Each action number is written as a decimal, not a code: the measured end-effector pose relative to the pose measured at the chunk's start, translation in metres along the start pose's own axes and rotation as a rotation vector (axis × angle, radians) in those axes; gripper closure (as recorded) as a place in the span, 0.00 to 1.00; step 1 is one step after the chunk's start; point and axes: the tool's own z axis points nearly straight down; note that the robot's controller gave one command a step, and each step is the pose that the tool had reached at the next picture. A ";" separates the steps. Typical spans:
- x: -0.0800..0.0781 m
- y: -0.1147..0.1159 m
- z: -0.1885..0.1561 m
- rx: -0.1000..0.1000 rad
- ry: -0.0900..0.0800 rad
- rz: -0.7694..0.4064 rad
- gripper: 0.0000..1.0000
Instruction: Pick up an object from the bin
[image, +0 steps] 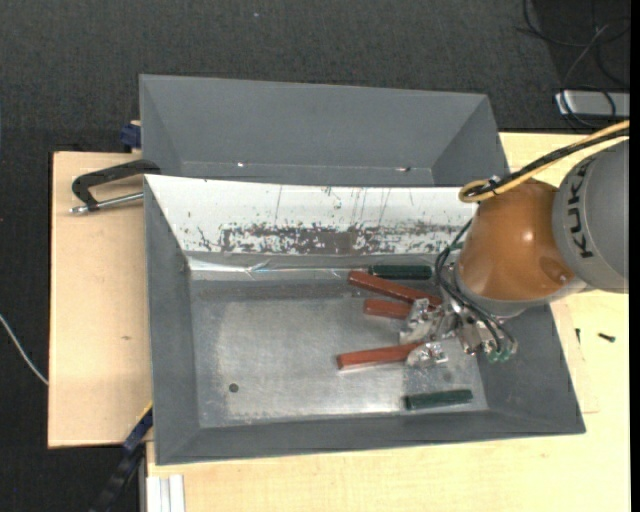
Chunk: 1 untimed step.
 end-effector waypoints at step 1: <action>0.000 0.000 0.000 0.000 0.000 0.000 1.00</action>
Offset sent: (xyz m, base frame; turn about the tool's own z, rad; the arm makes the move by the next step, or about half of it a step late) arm 0.0000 0.0000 0.0000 0.0000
